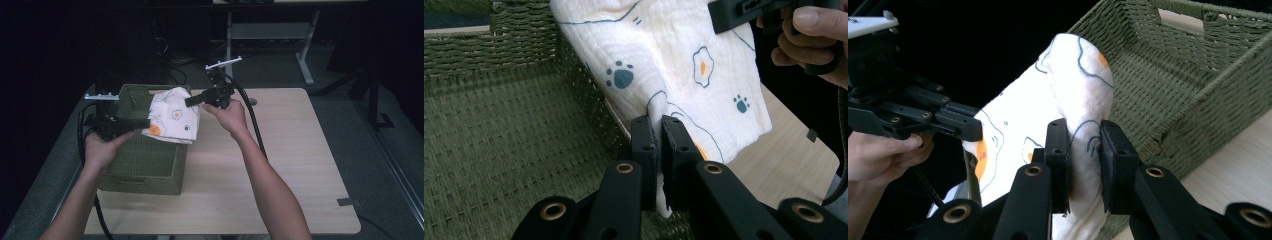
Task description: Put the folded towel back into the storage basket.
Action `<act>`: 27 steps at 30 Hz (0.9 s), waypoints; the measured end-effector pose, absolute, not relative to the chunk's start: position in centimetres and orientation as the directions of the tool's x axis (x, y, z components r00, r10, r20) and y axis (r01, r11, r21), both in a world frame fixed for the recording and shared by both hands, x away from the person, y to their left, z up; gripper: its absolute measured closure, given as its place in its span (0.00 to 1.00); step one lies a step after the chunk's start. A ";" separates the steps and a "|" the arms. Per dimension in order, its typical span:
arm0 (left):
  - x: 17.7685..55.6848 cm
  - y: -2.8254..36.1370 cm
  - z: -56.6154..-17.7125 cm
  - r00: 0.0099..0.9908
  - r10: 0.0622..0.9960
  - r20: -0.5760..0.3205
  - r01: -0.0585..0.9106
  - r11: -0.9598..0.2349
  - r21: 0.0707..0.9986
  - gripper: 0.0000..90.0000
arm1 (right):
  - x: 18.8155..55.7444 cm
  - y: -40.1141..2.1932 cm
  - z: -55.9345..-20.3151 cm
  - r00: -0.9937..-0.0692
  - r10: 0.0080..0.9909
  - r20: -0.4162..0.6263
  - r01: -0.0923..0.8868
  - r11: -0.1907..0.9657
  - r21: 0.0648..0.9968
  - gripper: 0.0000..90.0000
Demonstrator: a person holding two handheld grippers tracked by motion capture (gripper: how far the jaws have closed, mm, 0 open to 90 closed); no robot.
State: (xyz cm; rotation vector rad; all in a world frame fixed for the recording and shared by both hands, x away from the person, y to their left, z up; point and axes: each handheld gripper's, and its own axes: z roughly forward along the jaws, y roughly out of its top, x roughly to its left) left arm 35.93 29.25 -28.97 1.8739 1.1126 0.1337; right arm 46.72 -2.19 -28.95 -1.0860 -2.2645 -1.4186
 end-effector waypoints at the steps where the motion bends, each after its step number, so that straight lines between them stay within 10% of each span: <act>1: 36.0 29.3 -29.0 0.584 0.741 -0.330 0.639 -0.169 0.751 0.96 | 46.7 -2.2 -29.0 -0.688 0.456 0.564 0.707 0.245 0.664 0.85; 27: 35.9 32.2 -29.9 0.530 0.778 -0.339 0.668 -0.135 0.732 0.96 | 47.3 0.6 -30.5 -0.671 0.449 0.590 0.726 0.235 0.647 0.85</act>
